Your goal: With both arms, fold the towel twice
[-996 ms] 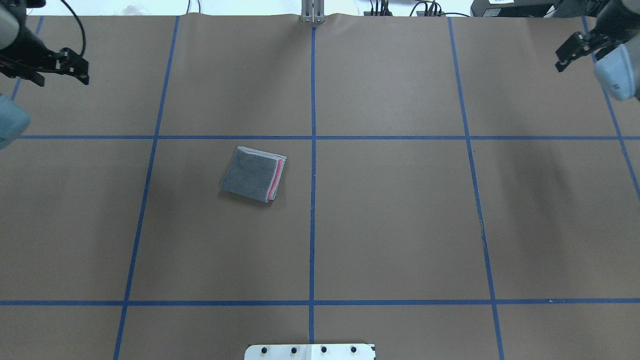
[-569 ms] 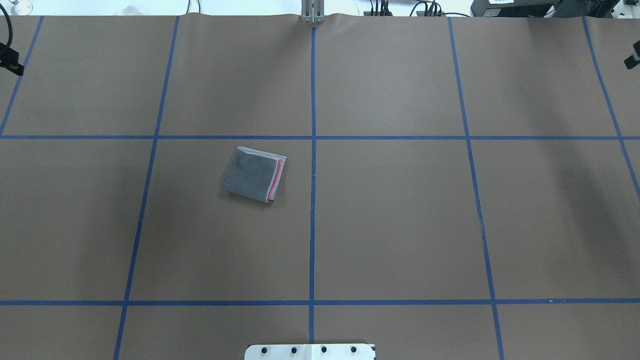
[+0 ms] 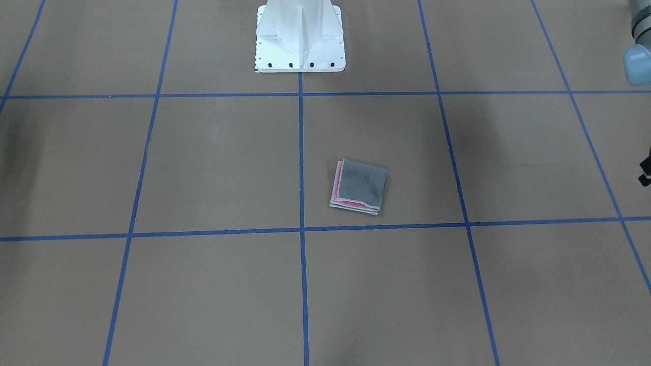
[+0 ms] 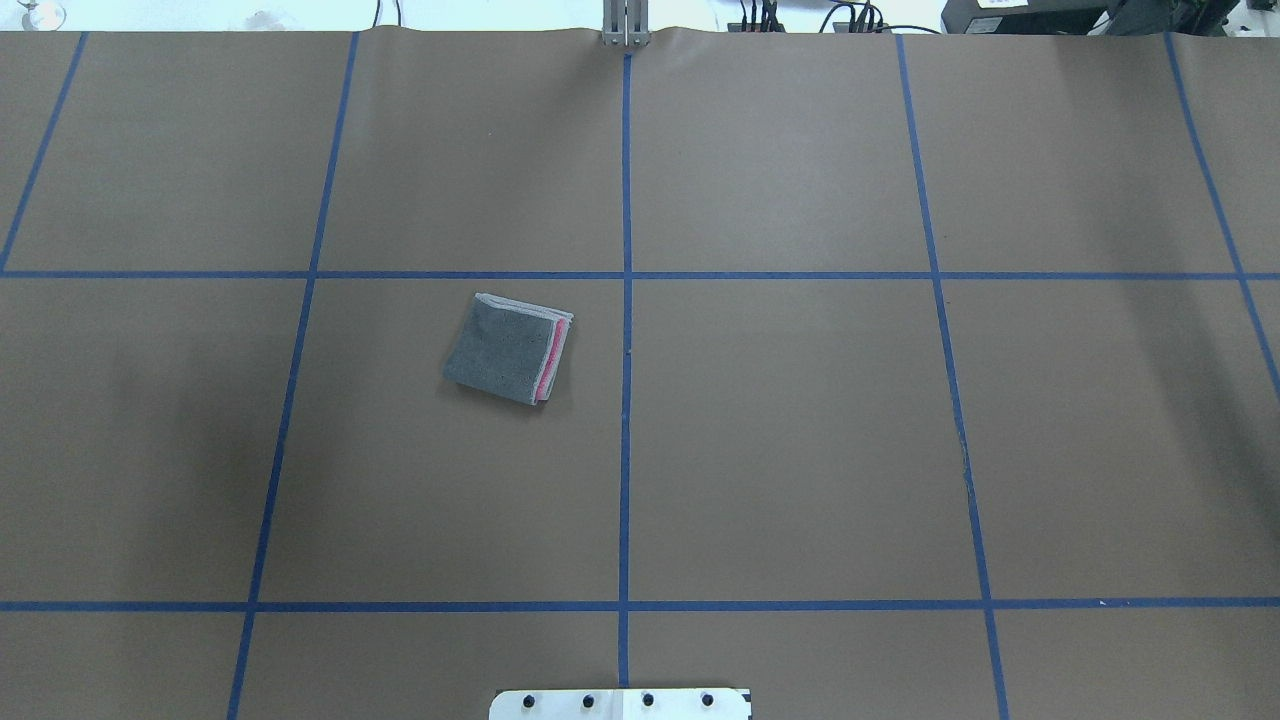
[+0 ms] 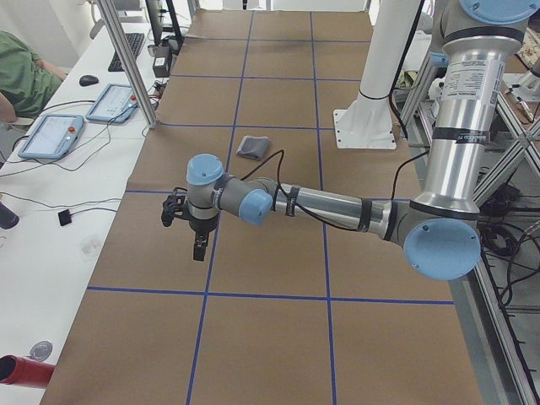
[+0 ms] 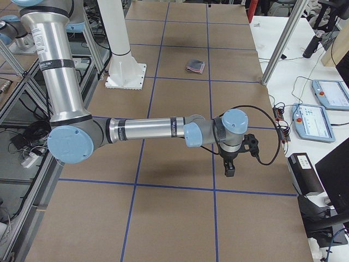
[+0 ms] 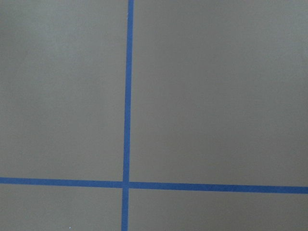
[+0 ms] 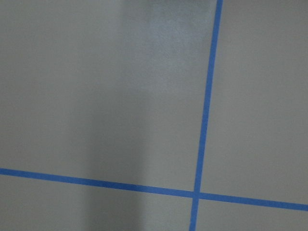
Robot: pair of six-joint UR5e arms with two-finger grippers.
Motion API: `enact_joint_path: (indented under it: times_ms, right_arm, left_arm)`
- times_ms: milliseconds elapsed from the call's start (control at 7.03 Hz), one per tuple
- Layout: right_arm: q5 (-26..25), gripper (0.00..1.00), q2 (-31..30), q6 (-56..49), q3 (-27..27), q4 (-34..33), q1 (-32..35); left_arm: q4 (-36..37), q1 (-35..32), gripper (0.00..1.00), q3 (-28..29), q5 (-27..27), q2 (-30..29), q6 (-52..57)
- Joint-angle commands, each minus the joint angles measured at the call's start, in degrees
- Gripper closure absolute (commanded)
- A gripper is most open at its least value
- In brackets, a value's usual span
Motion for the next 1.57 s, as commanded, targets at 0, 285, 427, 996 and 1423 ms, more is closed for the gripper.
enact_joint_path:
  times_ms: [0,285,427,996,1423]
  right_arm:
    - [0.11,0.0,-3.82,-0.15,4.95,-3.29,1.04]
    - [0.47,0.0,-9.87,-0.24,16.01,-11.64,1.66]
    - [1.25,0.0,-13.9,-0.24,17.36,-10.96,1.75]
    - [5.48,0.0,-20.0,0.02,16.06,-7.13,1.75]
    - [3.91,0.0,-19.58,0.55,15.26,-3.05,1.75]
  left_arm:
    - [10.85,-7.11,0.0,-1.7,-5.33,0.61,16.23]
    - [21.36,-10.66,0.0,-6.89,-5.36,1.74,22.11]
    - [21.13,-10.76,0.0,-7.08,-5.27,4.8,22.2]
    - [17.35,-10.59,0.0,-7.35,-5.71,9.4,21.42]
    - [17.35,-10.5,0.0,-7.35,-5.88,9.4,21.41]
